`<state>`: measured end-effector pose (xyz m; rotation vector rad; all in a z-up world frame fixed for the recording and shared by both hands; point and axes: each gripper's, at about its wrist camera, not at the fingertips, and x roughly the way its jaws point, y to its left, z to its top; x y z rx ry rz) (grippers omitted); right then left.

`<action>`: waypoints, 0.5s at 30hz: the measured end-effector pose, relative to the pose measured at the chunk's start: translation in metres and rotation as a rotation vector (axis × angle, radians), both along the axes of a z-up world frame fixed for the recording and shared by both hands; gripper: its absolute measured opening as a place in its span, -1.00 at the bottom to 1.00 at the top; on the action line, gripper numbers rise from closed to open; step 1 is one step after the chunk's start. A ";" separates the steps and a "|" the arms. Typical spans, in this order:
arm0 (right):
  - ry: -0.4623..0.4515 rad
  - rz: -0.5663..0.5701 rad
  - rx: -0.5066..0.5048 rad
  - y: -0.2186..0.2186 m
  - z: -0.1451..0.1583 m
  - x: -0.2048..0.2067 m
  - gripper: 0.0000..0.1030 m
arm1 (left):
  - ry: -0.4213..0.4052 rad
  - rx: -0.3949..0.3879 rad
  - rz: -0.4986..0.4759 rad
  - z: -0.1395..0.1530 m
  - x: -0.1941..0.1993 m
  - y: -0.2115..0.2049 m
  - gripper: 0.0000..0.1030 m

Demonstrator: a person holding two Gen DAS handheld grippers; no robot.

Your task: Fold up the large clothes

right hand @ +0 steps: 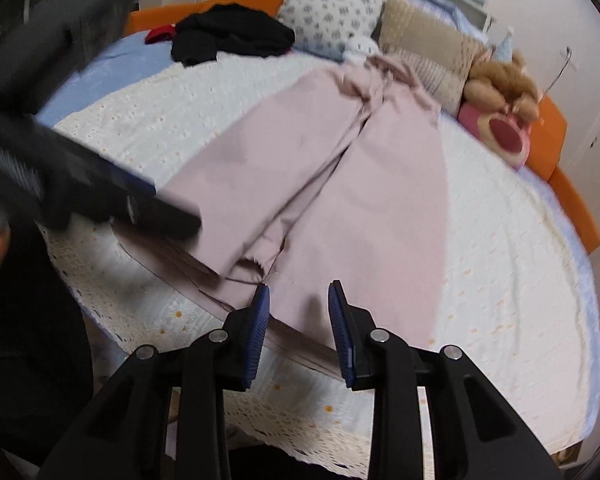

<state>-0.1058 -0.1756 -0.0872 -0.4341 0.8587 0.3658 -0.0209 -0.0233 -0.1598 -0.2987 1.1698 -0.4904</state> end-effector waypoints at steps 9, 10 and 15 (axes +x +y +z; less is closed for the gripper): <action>0.035 0.022 0.210 -0.037 0.044 0.018 -0.34 | 0.083 0.028 -0.120 0.011 0.004 -0.026 0.85; 0.022 0.031 0.234 -0.042 0.055 0.028 -0.23 | 0.064 -0.011 -0.145 0.034 0.010 -0.020 0.85; -0.071 0.043 0.276 -0.062 0.101 0.128 0.22 | -0.097 -0.004 -0.092 0.125 0.098 0.012 0.89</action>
